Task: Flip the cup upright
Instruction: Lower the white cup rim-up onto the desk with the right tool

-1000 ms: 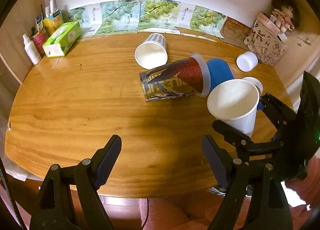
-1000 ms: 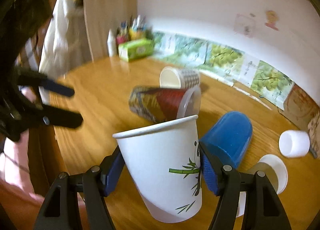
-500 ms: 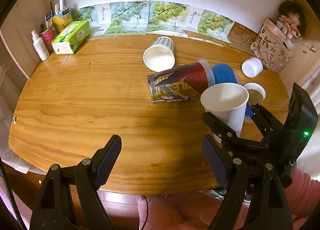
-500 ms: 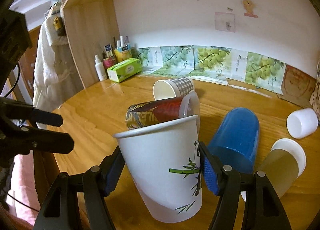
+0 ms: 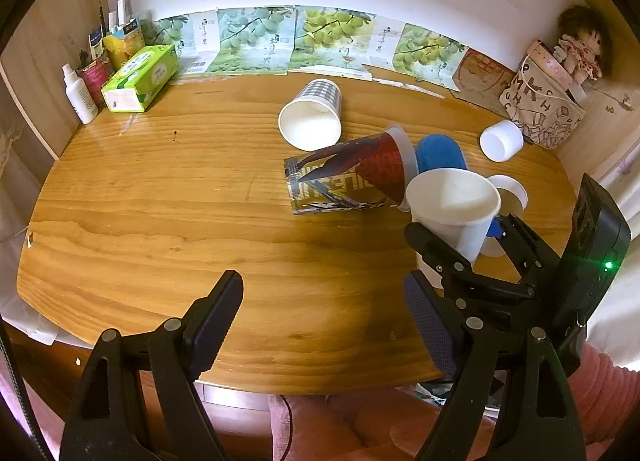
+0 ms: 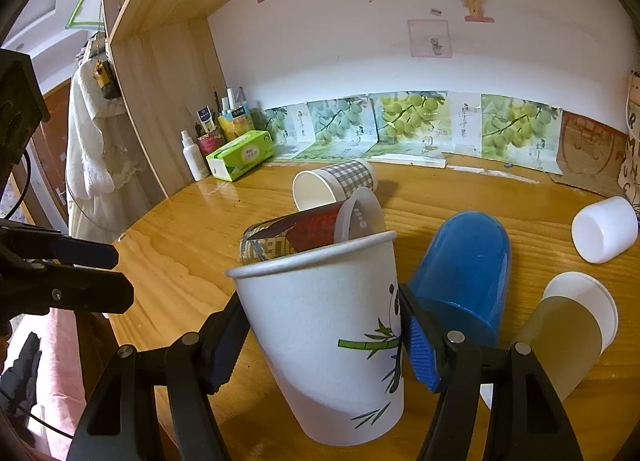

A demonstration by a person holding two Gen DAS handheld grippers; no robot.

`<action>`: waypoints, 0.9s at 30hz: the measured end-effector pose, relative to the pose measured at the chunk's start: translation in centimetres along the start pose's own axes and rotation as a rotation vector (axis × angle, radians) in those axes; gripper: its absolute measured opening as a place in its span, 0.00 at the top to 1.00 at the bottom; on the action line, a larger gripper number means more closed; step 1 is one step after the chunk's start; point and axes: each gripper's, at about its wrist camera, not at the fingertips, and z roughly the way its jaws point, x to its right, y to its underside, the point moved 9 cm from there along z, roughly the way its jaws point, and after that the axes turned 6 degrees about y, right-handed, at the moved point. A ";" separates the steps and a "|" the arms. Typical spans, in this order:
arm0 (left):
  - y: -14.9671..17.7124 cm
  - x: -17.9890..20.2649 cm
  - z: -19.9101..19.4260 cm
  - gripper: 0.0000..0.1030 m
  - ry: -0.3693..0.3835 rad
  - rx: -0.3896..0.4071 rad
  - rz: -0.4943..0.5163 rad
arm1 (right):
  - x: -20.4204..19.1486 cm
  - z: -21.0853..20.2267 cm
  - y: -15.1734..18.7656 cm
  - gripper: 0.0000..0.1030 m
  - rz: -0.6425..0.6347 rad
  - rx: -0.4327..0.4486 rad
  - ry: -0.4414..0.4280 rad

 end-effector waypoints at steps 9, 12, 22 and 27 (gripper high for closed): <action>0.0 0.7 0.3 0.17 -0.006 -0.011 0.009 | 0.4 -0.3 -0.1 0.31 0.024 0.005 -0.017; 0.0 0.8 0.3 0.17 -0.008 -0.011 0.009 | 0.6 -0.3 0.1 0.31 0.023 -0.002 -0.015; -0.1 0.8 -0.1 0.17 -0.013 -0.005 -0.005 | 0.6 -0.2 0.6 0.30 0.004 -0.023 -0.017; -0.4 0.8 -0.7 0.17 -0.008 0.003 -0.007 | 0.2 -0.3 0.7 0.21 -0.030 -0.036 -0.007</action>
